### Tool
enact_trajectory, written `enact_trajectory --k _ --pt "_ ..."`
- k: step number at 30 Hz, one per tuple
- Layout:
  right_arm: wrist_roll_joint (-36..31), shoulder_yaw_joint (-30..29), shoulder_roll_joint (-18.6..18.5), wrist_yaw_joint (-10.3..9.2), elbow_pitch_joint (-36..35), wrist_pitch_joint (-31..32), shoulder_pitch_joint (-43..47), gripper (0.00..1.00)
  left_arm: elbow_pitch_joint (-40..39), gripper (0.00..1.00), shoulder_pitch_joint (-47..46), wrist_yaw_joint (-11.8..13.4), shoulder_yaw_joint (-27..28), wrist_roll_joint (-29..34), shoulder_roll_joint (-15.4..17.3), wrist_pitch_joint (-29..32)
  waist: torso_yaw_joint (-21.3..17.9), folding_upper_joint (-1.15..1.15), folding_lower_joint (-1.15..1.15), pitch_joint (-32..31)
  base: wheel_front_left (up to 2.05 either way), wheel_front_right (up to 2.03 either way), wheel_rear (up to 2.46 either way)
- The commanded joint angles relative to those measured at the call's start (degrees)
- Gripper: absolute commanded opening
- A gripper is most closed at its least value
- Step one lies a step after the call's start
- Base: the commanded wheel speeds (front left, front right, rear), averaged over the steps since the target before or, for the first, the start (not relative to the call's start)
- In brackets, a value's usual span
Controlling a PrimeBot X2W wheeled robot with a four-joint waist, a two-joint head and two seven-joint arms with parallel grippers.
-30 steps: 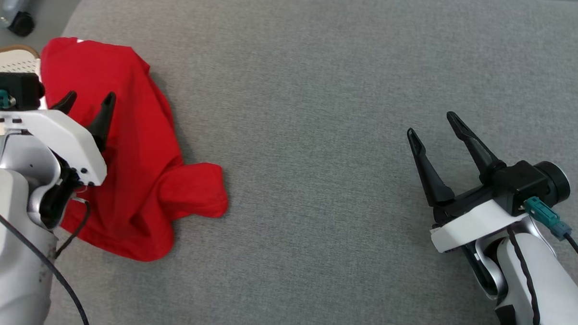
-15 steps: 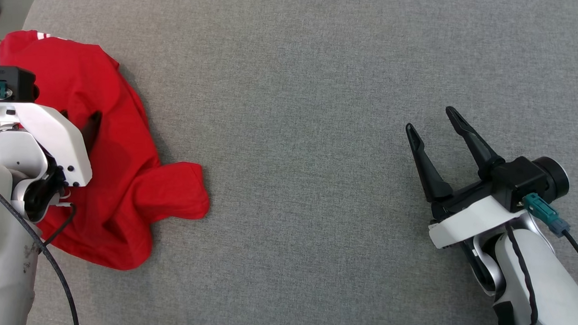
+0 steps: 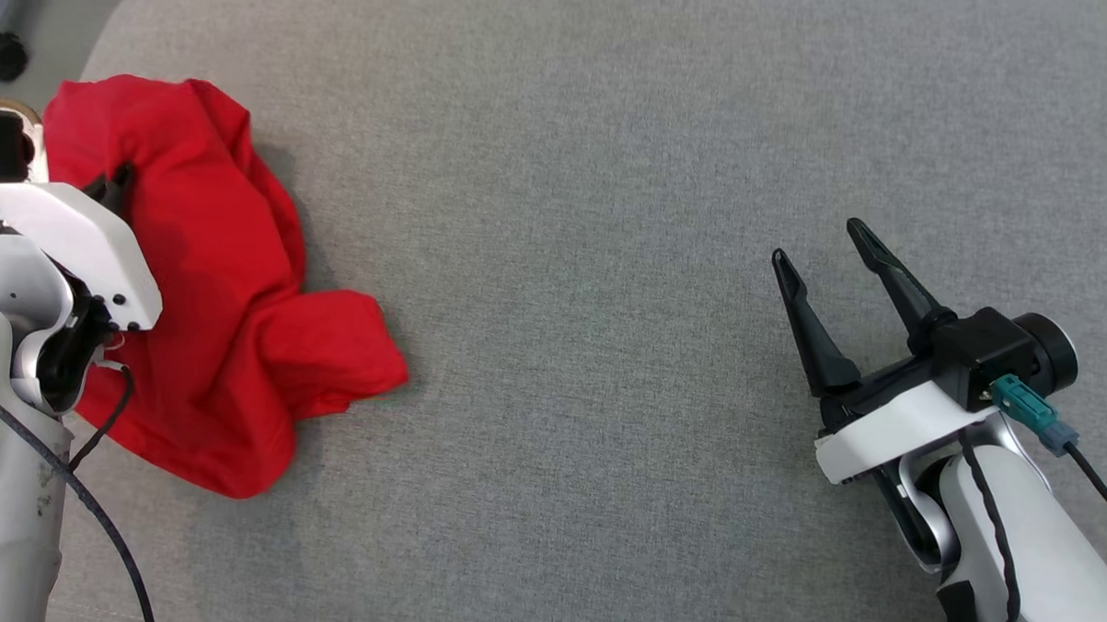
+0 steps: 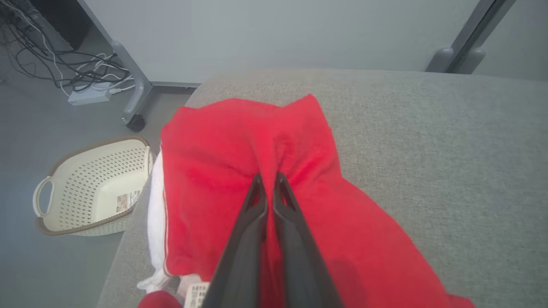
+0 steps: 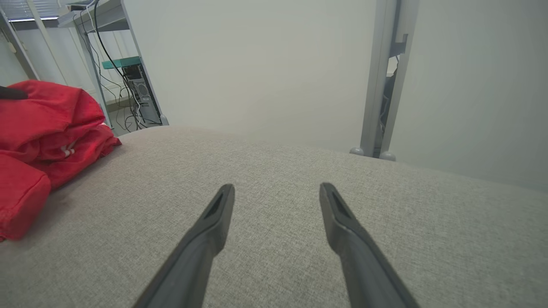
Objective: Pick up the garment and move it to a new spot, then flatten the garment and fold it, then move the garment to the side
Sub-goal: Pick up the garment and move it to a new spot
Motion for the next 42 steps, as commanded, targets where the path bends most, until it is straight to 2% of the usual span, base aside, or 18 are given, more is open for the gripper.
enact_trajectory --k 1,7,13,19,30,36,42 --pt "0.40 -0.04 -0.12 0.01 0.56 -0.59 0.60 1.00 -0.65 0.00 -0.18 0.67 0.51 0.40 -0.13 -1.82 0.24 0.00 0.00 -1.85 0.00 0.00 0.00" --pt "1.32 0.10 0.62 0.01 1.98 -0.96 1.30 1.00 -3.93 0.00 0.79 2.33 2.22 0.61 -0.97 -10.29 0.15 0.00 0.00 -6.28 0.00 0.00 0.00" --pt "1.96 -0.20 1.19 0.01 2.87 -1.12 2.29 1.00 -9.39 0.00 1.97 1.37 3.30 -0.08 -2.40 -18.80 -0.72 0.00 0.00 -10.20 0.00 0.00 0.00" --pt "2.36 -1.58 1.85 0.01 2.55 -1.06 3.00 1.00 -15.42 0.00 3.17 0.40 2.42 -0.21 -3.92 -23.10 -2.57 0.00 0.00 -13.21 0.00 0.00 0.00" --pt "1.48 -4.21 2.48 0.01 0.44 -1.08 2.98 1.00 -26.39 0.00 5.86 -0.53 -3.15 0.01 -7.02 -21.17 -9.59 0.00 0.00 -14.04 0.00 0.00 0.00" --pt "1.20 -5.40 2.73 0.01 -0.95 -1.08 2.53 1.00 -29.76 0.00 6.70 -0.26 -7.24 0.53 -9.11 -18.53 -16.37 0.00 0.00 -12.69 0.00 0.00 0.00" --pt "1.38 -7.43 2.79 0.01 -2.72 -1.08 2.16 1.00 -28.95 0.00 6.05 -0.36 -11.00 2.16 -10.87 -18.01 -23.98 0.00 0.00 -9.65 0.00 0.00 0.00"
